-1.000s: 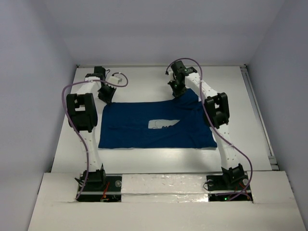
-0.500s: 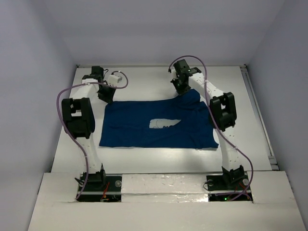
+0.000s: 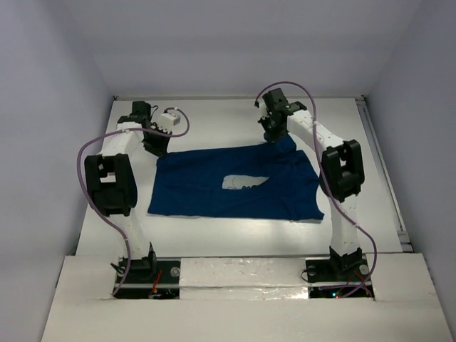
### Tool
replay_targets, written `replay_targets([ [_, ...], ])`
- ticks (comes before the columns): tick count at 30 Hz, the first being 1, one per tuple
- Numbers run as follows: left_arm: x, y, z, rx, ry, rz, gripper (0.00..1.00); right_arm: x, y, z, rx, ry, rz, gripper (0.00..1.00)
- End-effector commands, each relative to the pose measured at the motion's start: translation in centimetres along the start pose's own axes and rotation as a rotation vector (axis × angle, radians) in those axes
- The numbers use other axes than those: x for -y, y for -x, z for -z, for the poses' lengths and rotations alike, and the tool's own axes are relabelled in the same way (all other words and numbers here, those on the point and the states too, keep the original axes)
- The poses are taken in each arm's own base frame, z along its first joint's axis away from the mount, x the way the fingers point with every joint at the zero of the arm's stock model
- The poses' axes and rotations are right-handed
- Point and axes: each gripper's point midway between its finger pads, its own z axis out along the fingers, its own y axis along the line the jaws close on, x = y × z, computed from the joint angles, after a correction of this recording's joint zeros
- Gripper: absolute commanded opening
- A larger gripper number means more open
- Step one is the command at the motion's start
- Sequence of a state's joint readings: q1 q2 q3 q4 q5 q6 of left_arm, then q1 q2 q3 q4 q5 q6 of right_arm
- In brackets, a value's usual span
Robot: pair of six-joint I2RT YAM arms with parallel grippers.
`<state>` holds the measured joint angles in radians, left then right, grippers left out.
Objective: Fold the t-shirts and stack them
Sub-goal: Fold the other side of the tshirt into a rectangle
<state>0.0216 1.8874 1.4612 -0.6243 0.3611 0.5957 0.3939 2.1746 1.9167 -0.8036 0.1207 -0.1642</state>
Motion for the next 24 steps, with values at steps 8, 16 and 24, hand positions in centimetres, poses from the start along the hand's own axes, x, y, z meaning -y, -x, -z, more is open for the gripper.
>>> replay_targets([
  [8, 1.5, -0.8, 3.5, 0.051, 0.026, -0.052, 0.00, 0.1, 1.4, 5.4, 0.128, -0.056, 0.020, 0.00],
  [16, 2.0, -2.1, 3.7, 0.047, 0.040, -0.060, 0.00, -1.9, -1.1, 6.2, 0.071, -0.035, 0.084, 0.00],
  [24, 1.7, -2.3, 3.5, 0.077, 0.081, -0.063, 0.00, -2.4, -3.2, 8.2, 0.045, -0.054, 0.111, 0.00],
])
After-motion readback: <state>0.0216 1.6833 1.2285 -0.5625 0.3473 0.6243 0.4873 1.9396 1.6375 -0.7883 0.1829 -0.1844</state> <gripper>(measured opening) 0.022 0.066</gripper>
